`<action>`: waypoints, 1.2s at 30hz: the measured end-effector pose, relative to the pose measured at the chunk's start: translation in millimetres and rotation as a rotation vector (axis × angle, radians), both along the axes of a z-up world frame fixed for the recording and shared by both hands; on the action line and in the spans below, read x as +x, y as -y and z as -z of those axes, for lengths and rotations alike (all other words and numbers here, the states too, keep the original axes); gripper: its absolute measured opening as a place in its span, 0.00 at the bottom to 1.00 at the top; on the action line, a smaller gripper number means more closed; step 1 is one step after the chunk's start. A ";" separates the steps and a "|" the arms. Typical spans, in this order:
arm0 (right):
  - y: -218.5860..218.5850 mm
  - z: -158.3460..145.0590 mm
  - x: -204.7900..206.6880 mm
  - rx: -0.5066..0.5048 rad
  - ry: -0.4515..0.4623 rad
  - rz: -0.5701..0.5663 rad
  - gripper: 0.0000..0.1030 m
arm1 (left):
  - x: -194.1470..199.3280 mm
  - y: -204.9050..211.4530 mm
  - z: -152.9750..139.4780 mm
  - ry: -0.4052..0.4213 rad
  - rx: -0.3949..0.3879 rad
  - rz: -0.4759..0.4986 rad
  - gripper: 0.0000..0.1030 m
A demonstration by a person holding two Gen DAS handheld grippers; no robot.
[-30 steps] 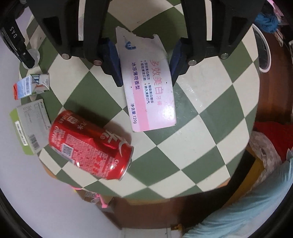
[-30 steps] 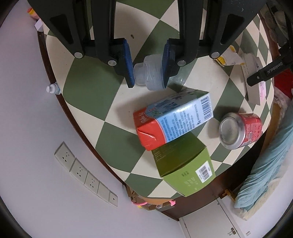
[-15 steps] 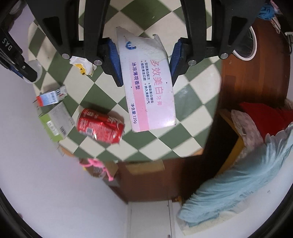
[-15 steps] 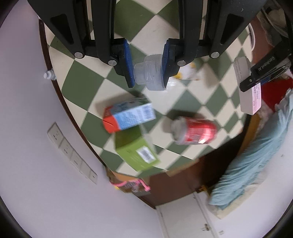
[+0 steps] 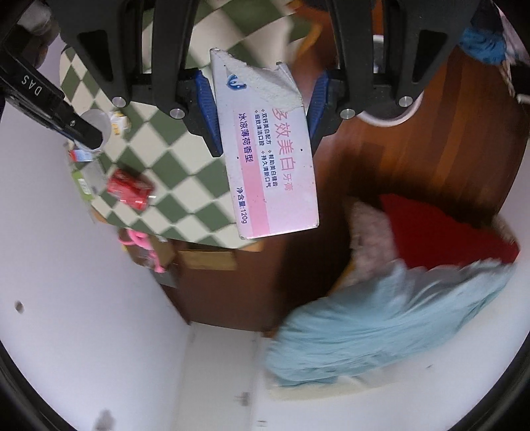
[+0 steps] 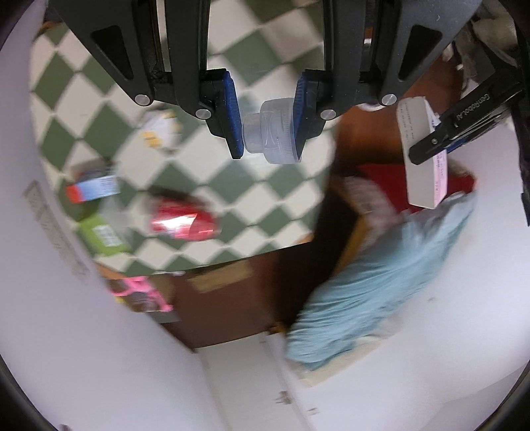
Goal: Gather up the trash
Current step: 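Carry the toothpaste box and cup over the bin and release them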
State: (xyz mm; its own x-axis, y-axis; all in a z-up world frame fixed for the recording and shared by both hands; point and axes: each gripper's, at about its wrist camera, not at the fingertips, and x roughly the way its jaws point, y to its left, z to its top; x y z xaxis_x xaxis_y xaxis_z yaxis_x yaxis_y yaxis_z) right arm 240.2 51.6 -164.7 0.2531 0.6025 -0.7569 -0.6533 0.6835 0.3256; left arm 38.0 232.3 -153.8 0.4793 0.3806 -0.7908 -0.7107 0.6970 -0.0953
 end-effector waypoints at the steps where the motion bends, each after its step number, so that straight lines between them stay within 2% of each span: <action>1: -11.3 0.3 -10.8 0.009 -0.011 -0.028 0.28 | -22.2 -12.3 2.1 -0.004 -0.008 -0.028 0.43; 6: -83.8 19.8 -86.0 0.014 -0.081 -0.202 0.28 | -103.4 -62.0 32.5 -0.037 -0.088 -0.168 0.43; 7: -100.8 29.5 -102.6 0.001 -0.098 -0.240 0.28 | -124.1 -77.2 46.7 -0.047 -0.131 -0.205 0.43; 13: -189.7 104.8 -182.7 -0.132 -0.204 -0.417 0.28 | -190.7 -138.4 128.9 -0.091 -0.327 -0.331 0.44; 15: -216.0 134.5 -201.0 -0.189 -0.238 -0.454 0.28 | -204.2 -152.6 152.7 -0.089 -0.380 -0.368 0.44; 20: -258.7 194.9 -227.1 -0.308 -0.296 -0.485 0.28 | -204.1 -181.4 206.1 -0.094 -0.547 -0.346 0.46; 22: -270.8 214.4 -234.0 -0.342 -0.313 -0.487 0.28 | -201.4 -186.6 217.9 -0.113 -0.573 -0.348 0.50; 23: -274.6 221.6 -236.4 -0.354 -0.317 -0.485 0.28 | -203.0 -189.6 221.1 -0.129 -0.579 -0.352 0.54; 25: -281.4 237.9 -240.7 -0.375 -0.345 -0.489 0.28 | -206.1 -194.7 226.6 -0.122 -0.597 -0.361 0.87; 26: -284.9 243.7 -241.3 -0.387 -0.352 -0.488 0.28 | -210.2 -196.6 227.9 -0.110 -0.596 -0.375 0.93; 31: -303.5 280.8 -242.0 -0.453 -0.409 -0.505 0.29 | -231.1 -198.5 222.5 -0.163 -0.526 -0.433 0.95; 33: -310.0 291.1 -242.9 -0.466 -0.420 -0.520 0.29 | -238.5 -195.3 218.2 -0.189 -0.470 -0.458 0.95; 35: -313.4 295.3 -246.6 -0.468 -0.430 -0.534 0.31 | -245.3 -187.8 209.5 -0.233 -0.377 -0.491 0.95; 36: -314.8 297.2 -248.4 -0.475 -0.428 -0.541 0.49 | -247.8 -185.9 209.5 -0.252 -0.351 -0.501 0.95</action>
